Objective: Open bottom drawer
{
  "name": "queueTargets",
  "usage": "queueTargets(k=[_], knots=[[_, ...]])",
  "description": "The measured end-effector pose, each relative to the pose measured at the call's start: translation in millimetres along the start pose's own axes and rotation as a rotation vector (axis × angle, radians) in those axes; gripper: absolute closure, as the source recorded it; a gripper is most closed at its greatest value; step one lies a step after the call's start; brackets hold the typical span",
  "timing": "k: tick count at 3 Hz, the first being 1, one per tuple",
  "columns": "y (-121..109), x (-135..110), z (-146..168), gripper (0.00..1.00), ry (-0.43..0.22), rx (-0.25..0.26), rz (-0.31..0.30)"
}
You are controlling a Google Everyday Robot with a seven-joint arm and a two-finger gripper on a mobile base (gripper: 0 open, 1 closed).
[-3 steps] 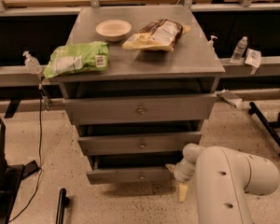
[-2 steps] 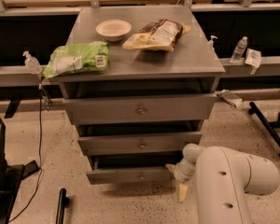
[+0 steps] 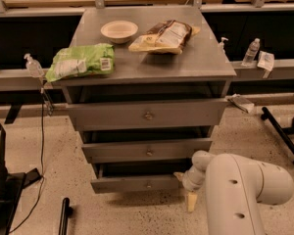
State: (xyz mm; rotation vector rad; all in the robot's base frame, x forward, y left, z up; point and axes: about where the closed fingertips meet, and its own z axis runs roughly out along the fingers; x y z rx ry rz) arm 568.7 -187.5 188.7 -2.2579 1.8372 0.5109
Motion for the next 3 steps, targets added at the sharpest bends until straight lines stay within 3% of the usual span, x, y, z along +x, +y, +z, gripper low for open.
queueTargets(k=[1,3], knots=[[0.0,0.0,-0.1,0.00,0.000,0.000,0.000],[-0.1,-0.2,-0.6,0.29,0.000,0.000,0.000]])
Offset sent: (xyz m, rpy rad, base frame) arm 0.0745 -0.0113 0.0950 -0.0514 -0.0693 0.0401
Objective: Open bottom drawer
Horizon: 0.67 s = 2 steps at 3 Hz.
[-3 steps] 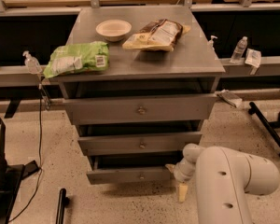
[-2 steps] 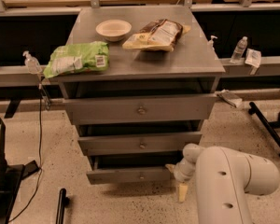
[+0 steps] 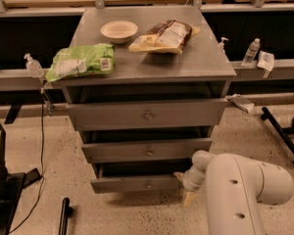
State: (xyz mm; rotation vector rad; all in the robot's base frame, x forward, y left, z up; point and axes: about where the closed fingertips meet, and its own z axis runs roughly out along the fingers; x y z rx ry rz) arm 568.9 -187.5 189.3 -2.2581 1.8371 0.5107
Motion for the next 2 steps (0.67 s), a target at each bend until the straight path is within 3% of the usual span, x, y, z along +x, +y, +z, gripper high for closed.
queueTargets(k=[1,2], knots=[[0.1,-0.6,-1.6,0.38,0.000,0.000,0.000],[0.0,-0.6,-1.7,0.39,0.000,0.000,0.000]])
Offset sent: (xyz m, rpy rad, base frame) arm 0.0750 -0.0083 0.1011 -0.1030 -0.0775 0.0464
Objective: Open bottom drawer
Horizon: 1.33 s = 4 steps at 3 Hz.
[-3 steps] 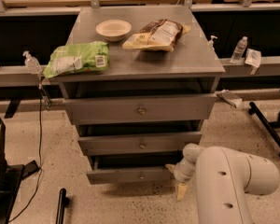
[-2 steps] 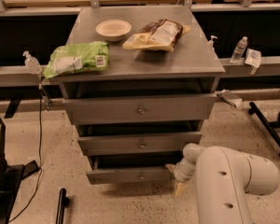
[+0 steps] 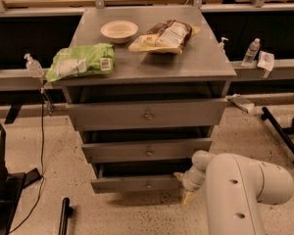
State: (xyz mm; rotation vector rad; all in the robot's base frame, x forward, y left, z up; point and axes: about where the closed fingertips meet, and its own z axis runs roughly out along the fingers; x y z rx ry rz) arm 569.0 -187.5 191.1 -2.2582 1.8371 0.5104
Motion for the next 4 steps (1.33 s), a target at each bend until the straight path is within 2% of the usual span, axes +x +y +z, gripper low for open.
queueTargets(k=[2,3,4], knots=[[-1.1,-1.1,-3.2,0.86,0.003,0.001,-0.002],[-1.1,-1.4,-4.0,0.89,0.003,0.001,-0.002],[-1.0,-1.5,-3.8,0.58,0.003,0.000,-0.002]])
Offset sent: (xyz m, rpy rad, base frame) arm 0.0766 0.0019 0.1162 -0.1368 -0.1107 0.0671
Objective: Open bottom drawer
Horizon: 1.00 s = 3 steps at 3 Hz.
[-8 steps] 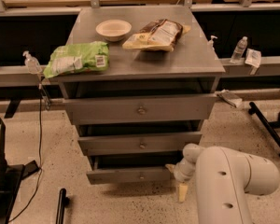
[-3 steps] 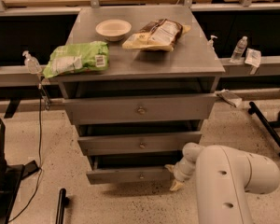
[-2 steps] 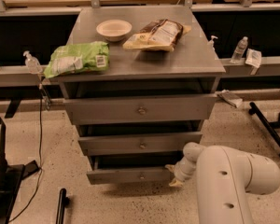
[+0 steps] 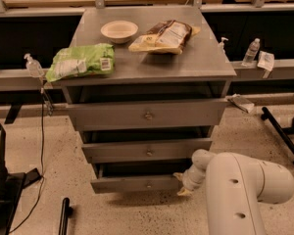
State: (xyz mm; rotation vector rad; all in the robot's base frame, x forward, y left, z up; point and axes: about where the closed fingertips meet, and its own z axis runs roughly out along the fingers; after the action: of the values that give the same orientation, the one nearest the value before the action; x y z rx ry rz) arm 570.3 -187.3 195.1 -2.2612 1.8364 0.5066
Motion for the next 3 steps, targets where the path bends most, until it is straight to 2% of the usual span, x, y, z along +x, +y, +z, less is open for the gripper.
queueTargets(k=[2,3], knots=[[0.0,-0.3,-0.7,0.11,0.000,0.000,0.000],[-0.3,0.6,-4.4,0.00,0.005,0.008,0.000]])
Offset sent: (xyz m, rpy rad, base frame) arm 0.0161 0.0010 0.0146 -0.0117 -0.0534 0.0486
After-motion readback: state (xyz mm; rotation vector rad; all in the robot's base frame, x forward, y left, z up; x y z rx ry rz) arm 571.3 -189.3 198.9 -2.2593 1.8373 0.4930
